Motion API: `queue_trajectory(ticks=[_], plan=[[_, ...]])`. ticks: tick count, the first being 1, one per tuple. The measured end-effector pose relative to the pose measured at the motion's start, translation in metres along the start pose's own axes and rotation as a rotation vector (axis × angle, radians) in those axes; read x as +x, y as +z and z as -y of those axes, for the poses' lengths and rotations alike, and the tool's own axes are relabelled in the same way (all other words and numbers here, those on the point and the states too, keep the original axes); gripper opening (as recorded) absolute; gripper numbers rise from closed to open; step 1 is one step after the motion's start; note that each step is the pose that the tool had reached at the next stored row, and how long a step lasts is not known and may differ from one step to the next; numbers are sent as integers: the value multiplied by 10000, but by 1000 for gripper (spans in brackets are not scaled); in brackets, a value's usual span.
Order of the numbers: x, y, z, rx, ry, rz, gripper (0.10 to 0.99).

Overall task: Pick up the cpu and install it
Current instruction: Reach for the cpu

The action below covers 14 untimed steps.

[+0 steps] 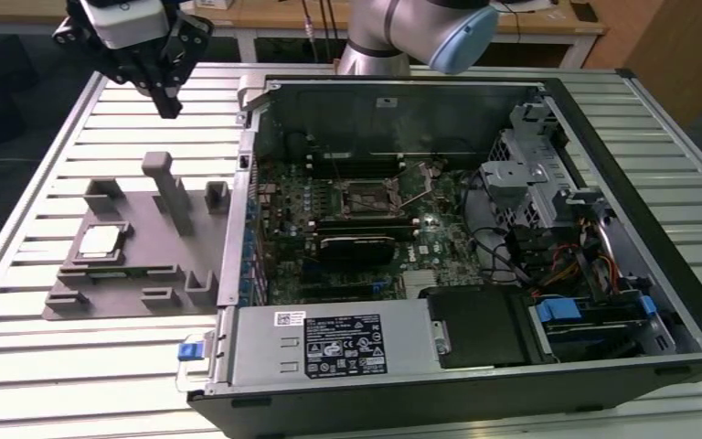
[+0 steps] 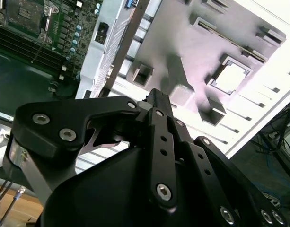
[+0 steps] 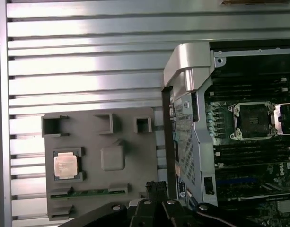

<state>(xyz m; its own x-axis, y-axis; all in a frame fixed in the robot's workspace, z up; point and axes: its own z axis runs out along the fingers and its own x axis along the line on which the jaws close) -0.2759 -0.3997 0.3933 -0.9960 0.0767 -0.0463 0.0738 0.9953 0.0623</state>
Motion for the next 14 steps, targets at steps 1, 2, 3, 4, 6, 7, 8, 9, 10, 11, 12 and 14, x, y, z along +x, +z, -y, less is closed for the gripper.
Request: queue_trajectory(ticks=[1, 2, 3, 4, 6, 7, 8, 9, 10, 11, 12, 14], plan=[[18, -1, 2, -1, -1, 3, 106], [36, -2, 3, -2, -1, 6, 106], [55, -2, 5, -3, -1, 9, 106], [74, -3, 6, -5, -1, 12, 106], [112, -5, 9, -7, -1, 18, 106], [130, -6, 10, -8, 0, 20, 106], [147, -7, 12, -9, 0, 23, 106], [164, -8, 14, -10, 0, 25, 106], [181, -9, 15, -10, -1, 27, 106], [198, -10, 16, -11, -1, 29, 106], [214, -10, 18, -11, -1, 31, 106], [244, -11, 20, -12, -2, 35, 106]])
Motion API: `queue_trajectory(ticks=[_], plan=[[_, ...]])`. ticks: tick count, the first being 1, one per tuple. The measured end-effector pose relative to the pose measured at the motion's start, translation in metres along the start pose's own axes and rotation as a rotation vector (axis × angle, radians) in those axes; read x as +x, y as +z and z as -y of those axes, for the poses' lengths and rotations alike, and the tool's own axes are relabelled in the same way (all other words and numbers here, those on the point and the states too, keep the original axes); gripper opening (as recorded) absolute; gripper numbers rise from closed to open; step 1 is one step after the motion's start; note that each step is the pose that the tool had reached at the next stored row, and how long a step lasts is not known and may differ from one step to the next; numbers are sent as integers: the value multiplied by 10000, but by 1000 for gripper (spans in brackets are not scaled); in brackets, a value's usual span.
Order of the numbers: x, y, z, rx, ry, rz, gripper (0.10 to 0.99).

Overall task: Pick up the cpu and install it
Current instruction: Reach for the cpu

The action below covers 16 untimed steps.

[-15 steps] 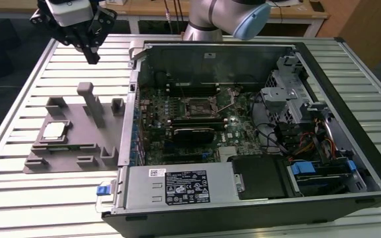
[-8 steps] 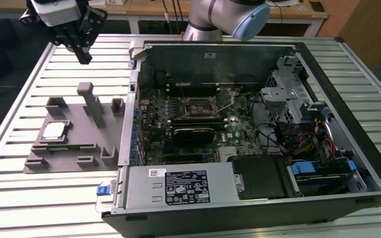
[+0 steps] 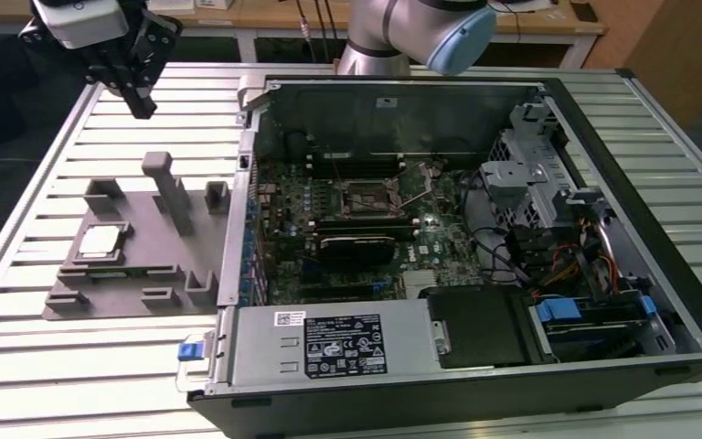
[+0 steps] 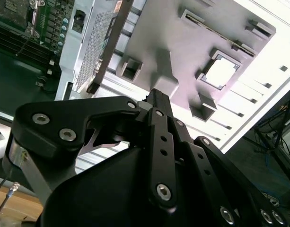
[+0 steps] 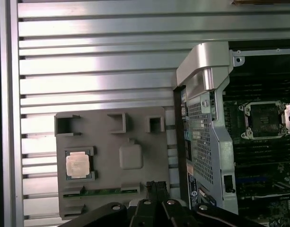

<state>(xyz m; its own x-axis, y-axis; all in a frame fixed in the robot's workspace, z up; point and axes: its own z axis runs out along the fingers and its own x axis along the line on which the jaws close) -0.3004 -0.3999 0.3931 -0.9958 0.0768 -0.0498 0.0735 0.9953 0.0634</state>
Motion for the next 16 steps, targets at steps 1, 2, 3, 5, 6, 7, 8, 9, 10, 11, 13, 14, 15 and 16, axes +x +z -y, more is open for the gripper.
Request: queue_trajectory(ticks=[1, 2, 3, 5, 6, 7, 8, 9, 10, 11, 13, 14, 15, 16], plan=[[14, 0, 1, 0, 0, 1, 106], [28, 0, 3, -1, 0, 3, 106], [41, 1, 5, -1, -1, 3, 106], [70, 3, 9, 0, -1, 3, 106], [84, 5, 11, 0, 0, 3, 106], [98, 9, 13, 0, 0, 3, 106], [110, 14, 15, -1, 0, 3, 106], [123, 19, 17, 0, 0, 3, 106], [137, 24, 19, 1, 0, 2, 106], [151, 31, 22, 0, 0, 3, 106], [180, 48, 26, -1, 0, 4, 106], [190, 55, 29, -2, 0, 5, 106], [200, 62, 31, -2, 0, 5, 106], [208, 69, 33, -1, 0, 4, 106]])
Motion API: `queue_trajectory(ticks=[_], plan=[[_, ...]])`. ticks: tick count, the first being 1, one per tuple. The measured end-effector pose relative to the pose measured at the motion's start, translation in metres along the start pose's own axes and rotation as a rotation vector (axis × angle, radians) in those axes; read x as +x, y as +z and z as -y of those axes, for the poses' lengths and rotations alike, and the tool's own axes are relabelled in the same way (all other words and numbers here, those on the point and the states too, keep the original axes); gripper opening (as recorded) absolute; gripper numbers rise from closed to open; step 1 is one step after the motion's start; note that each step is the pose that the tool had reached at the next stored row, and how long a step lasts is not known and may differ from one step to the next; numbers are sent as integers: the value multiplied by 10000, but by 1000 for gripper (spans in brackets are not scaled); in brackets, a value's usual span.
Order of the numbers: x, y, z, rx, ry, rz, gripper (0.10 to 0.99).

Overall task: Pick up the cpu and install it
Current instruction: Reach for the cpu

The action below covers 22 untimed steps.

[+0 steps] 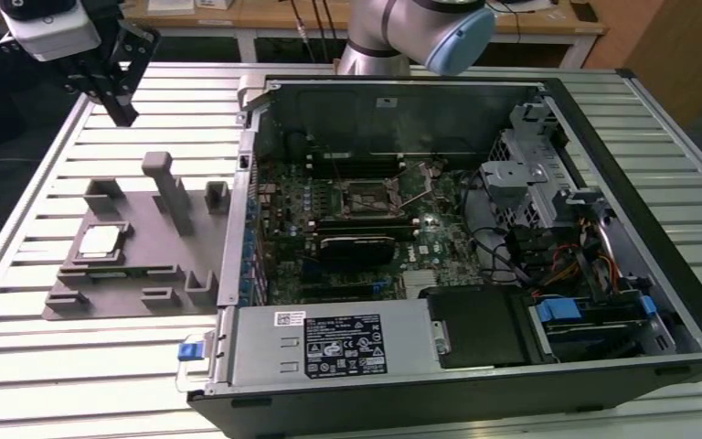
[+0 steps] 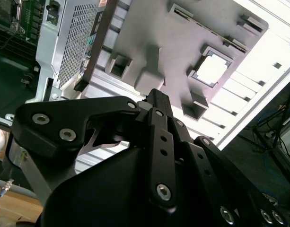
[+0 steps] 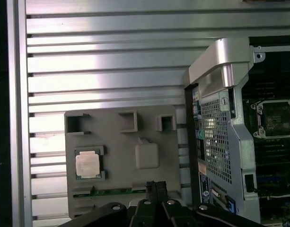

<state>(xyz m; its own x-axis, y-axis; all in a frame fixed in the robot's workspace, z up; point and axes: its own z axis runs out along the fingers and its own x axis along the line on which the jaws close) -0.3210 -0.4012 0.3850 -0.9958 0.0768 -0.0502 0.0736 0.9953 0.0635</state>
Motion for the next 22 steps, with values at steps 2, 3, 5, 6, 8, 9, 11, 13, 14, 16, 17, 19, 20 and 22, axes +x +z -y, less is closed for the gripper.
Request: queue_trajectory(ticks=[2, 3, 5, 6, 8, 9, 11, 13, 14, 16, 17, 19, 20, 22], plan=[[17, 13, 5, 1, 0, -1, 106], [25, 21, 6, 1, 0, -2, 106], [44, 35, 10, 1, 0, -2, 106], [51, 43, 12, 1, 0, -2, 106], [65, 57, 15, 2, 0, -3, 106], [73, 66, 16, 1, 0, -2, 106], [88, 82, 18, 1, 0, -2, 106], [104, 98, 21, 1, 0, -1, 106], [113, 107, 22, 1, 0, -1, 106], [132, 124, 25, 1, -1, -1, 106], [142, 133, 26, 1, 0, -1, 106], [166, 149, 29, 0, -1, 0, 106], [179, 157, 31, 1, 0, -1, 106], [200, 172, 33, 0, 0, 0, 106]])
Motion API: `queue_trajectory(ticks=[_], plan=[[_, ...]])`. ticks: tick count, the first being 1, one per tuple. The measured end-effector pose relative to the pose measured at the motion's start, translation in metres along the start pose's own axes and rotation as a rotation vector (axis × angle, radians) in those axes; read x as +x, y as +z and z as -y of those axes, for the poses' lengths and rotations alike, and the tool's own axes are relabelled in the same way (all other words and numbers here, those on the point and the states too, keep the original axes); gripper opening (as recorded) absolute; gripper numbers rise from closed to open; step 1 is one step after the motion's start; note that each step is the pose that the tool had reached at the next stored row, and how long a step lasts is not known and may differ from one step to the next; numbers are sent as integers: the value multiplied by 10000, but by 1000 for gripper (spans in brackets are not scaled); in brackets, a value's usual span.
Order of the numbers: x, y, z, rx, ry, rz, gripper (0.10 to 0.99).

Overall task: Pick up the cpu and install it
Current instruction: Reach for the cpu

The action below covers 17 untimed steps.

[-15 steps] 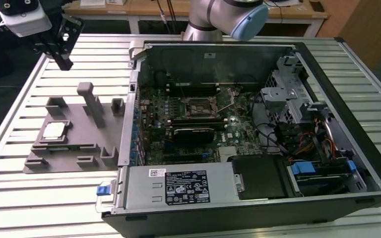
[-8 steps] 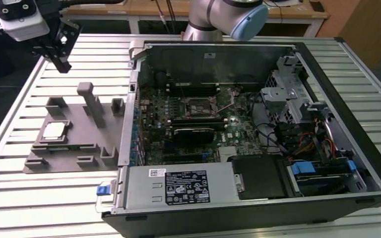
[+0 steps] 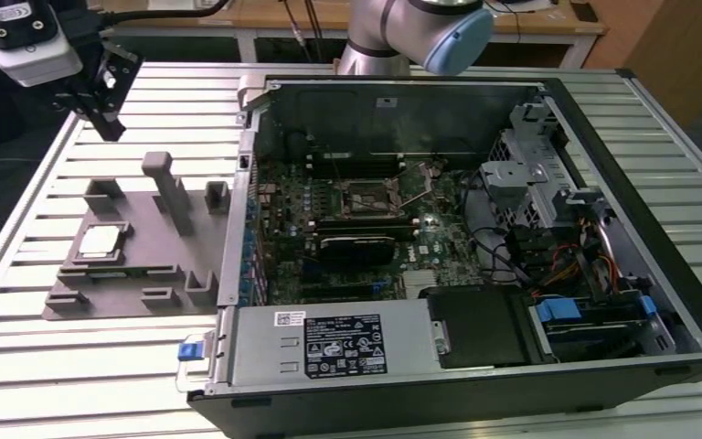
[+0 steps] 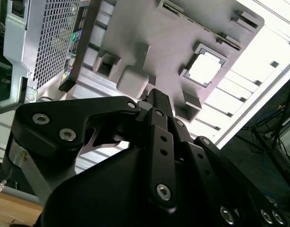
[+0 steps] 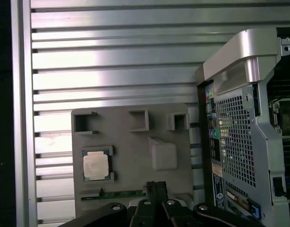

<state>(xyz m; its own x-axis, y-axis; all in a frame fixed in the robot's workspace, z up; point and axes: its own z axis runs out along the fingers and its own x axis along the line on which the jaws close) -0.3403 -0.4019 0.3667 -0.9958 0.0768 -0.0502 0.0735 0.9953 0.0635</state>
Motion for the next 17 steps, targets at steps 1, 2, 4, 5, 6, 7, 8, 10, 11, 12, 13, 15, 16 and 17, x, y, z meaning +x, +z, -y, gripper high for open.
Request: queue_trajectory(ticks=[1, 2, 4, 5, 6, 7, 8, 10, 11, 12, 13, 15, 16, 17], plan=[[11, 7, 1, 1, 0, -1, 106], [23, 13, 3, 2, 1, -2, 106], [50, 28, 6, 1, 0, -1, 106], [64, 37, 7, 1, 0, -1, 106], [77, 45, 9, 1, 0, 0, 106], [89, 55, 10, -1, 0, 1, 106], [102, 63, 12, 1, 0, 0, 106], [129, 86, 15, 0, 0, 0, 106], [145, 101, 17, 1, 0, -1, 106], [160, 117, 19, 0, 0, 0, 106], [173, 133, 21, 1, 0, 0, 106], [205, 166, 26, 2, 0, -2, 106], [220, 185, 28, 0, 0, 0, 106], [235, 202, 30, 1, -1, 0, 106]])
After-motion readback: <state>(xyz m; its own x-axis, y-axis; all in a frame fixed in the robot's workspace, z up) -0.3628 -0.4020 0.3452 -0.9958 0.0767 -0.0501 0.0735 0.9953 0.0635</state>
